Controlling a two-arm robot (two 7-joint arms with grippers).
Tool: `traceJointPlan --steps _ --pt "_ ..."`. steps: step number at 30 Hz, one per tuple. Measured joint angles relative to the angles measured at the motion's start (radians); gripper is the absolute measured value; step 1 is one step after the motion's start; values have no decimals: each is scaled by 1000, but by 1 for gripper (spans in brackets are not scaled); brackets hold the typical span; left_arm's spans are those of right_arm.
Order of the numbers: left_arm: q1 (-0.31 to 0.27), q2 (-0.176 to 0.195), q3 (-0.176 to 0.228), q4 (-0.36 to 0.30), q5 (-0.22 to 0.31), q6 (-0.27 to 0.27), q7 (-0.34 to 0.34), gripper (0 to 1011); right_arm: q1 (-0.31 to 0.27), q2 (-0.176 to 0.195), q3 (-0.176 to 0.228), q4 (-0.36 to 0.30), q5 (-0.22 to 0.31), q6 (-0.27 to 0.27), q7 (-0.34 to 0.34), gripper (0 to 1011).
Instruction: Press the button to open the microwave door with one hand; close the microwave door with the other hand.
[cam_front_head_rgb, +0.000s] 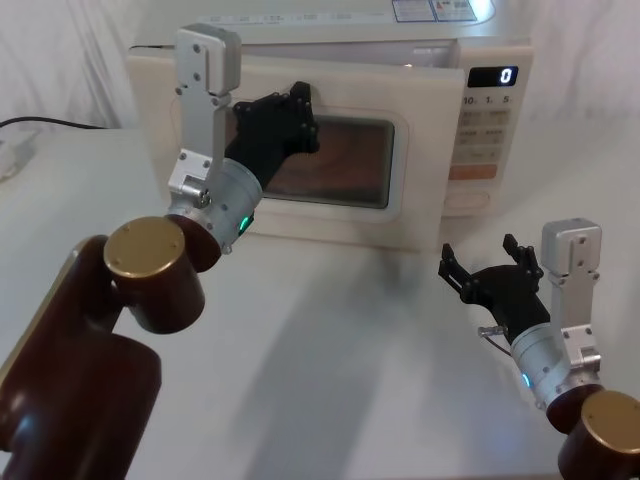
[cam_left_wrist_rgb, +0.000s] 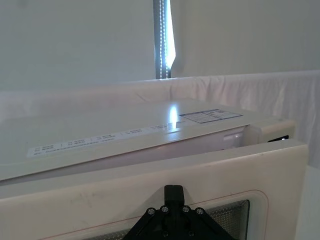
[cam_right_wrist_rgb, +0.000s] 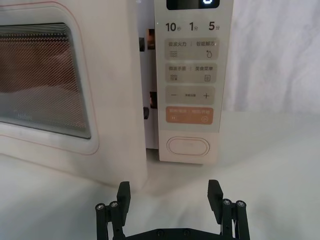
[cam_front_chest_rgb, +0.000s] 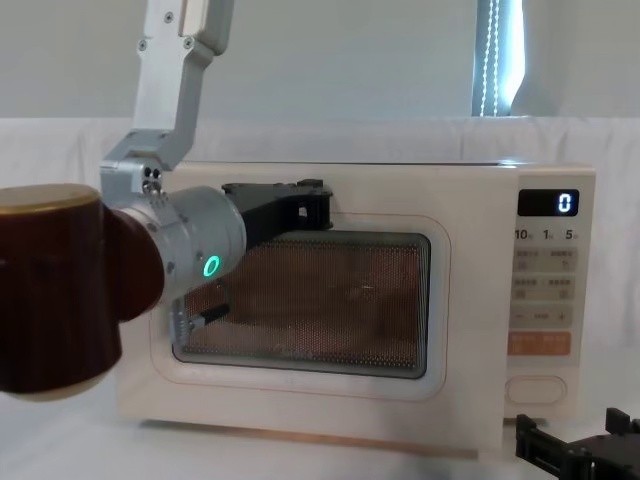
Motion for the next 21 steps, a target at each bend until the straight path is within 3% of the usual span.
traceJointPlan --steps 21 --pt "-65 -36 5 99 28 -14 -15 0 0 0 0 0 0 0 0 1002"
